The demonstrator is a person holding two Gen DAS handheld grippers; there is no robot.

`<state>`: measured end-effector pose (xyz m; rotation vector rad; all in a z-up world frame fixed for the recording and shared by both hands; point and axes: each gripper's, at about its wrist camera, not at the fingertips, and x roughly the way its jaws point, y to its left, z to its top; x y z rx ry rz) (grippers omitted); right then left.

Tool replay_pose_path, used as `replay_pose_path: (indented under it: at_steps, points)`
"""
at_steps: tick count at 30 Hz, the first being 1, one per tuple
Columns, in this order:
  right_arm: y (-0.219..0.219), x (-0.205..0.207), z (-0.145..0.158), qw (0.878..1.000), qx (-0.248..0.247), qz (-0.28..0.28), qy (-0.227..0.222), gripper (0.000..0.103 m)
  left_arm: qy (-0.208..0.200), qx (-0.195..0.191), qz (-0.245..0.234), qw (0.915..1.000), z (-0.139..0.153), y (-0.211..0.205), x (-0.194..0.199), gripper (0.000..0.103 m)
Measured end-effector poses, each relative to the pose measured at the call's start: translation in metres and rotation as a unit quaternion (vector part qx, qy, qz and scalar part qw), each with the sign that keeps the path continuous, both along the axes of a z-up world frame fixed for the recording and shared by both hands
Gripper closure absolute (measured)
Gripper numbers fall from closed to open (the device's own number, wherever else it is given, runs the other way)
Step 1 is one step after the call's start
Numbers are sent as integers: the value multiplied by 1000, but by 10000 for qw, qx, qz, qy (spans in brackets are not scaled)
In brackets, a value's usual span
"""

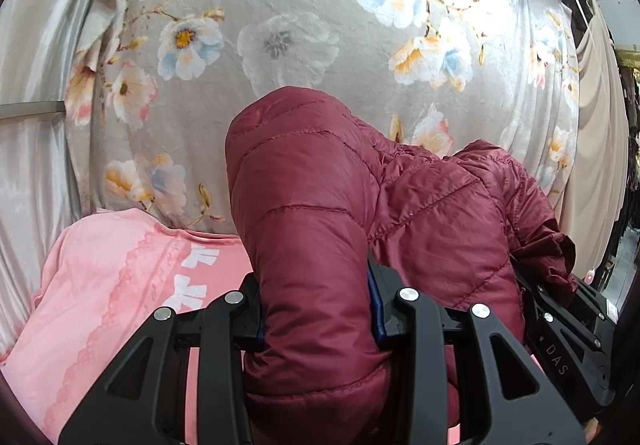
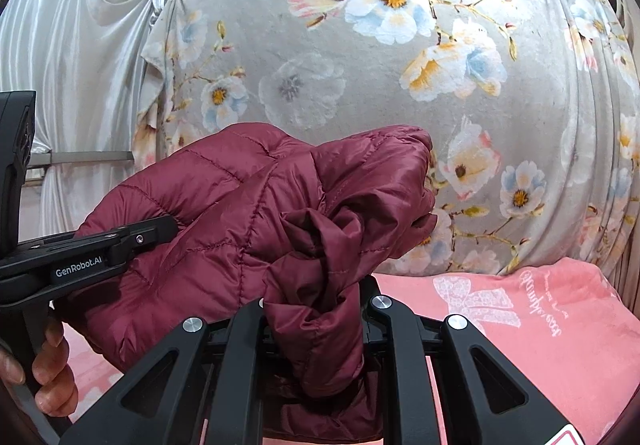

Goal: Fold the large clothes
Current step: 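Lift the jacket bundle with the left tool while the right tool grips its other end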

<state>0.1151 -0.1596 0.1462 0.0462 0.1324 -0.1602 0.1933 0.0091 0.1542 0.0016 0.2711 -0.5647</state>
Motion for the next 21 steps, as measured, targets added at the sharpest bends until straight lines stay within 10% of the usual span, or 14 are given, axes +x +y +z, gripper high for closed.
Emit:
replay_pose_path:
  at_steps: [21]
  points:
    - [-26, 82, -141, 9926, 337, -183, 1156, 89, 1009, 381, -133, 9941, -138, -29, 90, 68]
